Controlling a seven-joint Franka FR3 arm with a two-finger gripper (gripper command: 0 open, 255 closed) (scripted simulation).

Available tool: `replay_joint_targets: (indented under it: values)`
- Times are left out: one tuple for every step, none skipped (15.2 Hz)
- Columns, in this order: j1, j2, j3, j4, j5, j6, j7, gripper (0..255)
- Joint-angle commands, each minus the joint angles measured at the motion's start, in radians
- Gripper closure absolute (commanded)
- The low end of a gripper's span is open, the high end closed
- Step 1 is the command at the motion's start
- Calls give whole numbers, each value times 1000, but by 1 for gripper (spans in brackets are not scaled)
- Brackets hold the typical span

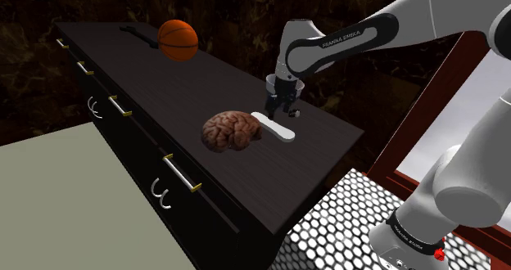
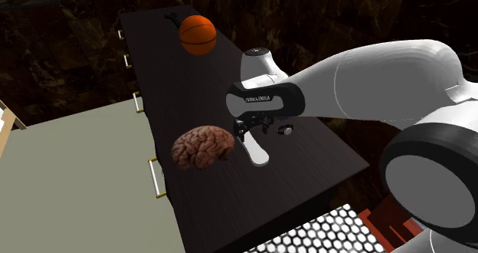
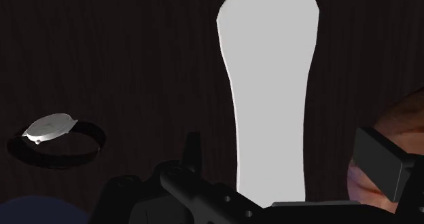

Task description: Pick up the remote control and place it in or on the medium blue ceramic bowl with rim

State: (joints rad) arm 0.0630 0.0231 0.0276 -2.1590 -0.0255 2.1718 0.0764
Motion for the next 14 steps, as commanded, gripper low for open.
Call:
replay_joint_targets:
  values:
    - [5, 64, 5, 38, -1, 24, -1, 0]
    - [5, 71, 5, 32, -2, 37, -1, 0]
    - [5, 78, 4, 26, -2, 50, -1, 0]
    - [5, 85, 4, 21, -3, 62, 0, 0]
    - [5, 92, 4, 15, -4, 75, 0, 0]
    - [4, 99, 4, 10, -4, 88, 0, 0]
    - [4, 107, 4, 5, -5, 100, 1, 0]
    - [4, 115, 4, 0, -5, 113, 1, 0]
    - [4, 119, 3, -3, -6, 120, 1, 0]
    - [4, 119, 3, -3, -6, 120, 1, 0]
    - [4, 119, 3, -3, -6, 120, 1, 0]
    - [4, 119, 3, -3, -6, 120, 1, 0]
    - [4, 119, 3, -3, -6, 120, 1, 0]
    - [4, 119, 3, -3, -6, 120, 1, 0]
